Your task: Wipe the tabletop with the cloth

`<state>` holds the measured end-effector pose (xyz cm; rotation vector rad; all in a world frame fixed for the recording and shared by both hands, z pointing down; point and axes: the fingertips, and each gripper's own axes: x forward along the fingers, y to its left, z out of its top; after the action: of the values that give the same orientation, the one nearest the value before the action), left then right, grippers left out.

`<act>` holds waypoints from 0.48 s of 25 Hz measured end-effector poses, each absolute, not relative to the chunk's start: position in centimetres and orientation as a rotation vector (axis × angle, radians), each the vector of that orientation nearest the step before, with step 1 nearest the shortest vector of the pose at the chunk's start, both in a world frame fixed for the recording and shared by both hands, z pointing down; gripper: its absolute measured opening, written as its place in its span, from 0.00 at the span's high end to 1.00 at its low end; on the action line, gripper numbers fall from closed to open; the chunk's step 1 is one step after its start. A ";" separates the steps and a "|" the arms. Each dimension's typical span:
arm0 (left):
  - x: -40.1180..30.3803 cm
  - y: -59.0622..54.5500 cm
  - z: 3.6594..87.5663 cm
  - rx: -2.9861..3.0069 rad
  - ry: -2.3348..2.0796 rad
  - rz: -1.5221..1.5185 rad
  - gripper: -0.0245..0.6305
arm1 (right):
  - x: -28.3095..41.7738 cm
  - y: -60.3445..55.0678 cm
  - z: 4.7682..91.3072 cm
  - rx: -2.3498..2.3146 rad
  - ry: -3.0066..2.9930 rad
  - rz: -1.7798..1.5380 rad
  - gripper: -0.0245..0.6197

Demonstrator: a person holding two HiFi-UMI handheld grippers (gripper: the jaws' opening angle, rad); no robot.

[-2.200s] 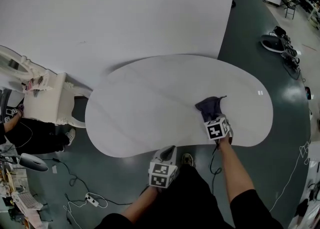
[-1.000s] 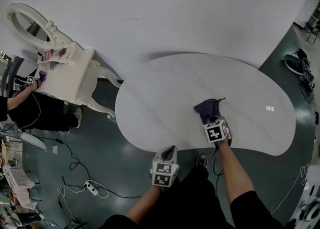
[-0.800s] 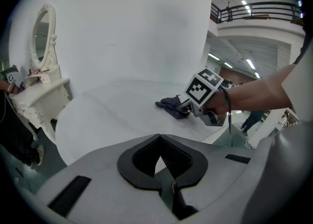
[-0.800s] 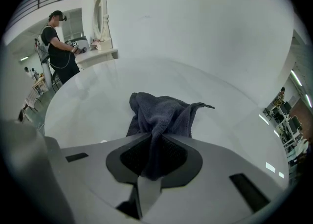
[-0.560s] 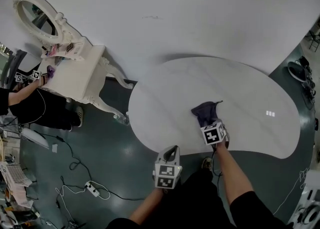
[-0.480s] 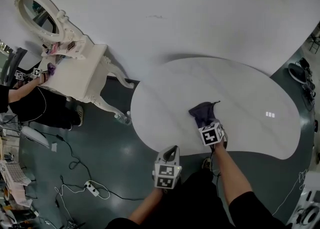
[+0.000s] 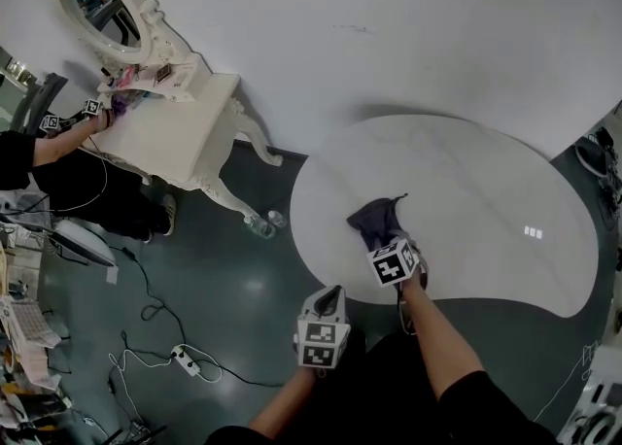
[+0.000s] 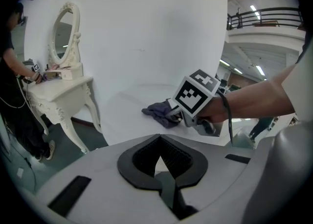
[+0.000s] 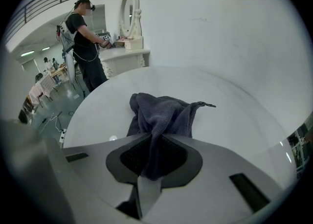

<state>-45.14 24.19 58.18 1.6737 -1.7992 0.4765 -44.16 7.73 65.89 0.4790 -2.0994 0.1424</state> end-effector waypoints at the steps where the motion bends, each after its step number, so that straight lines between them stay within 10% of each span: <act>1: -45.7 24.4 58.3 1.664 -1.804 0.470 0.95 | -45.1 8.1 66.0 0.465 -2.101 0.133 0.90; 12: -51.8 28.8 58.5 1.500 -1.907 0.404 0.95 | -53.8 16.2 66.2 0.181 -2.146 0.020 0.90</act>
<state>-51.84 28.84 58.52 1.5001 -1.9071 0.4039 -53.83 16.16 66.20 0.1811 -2.1465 0.0204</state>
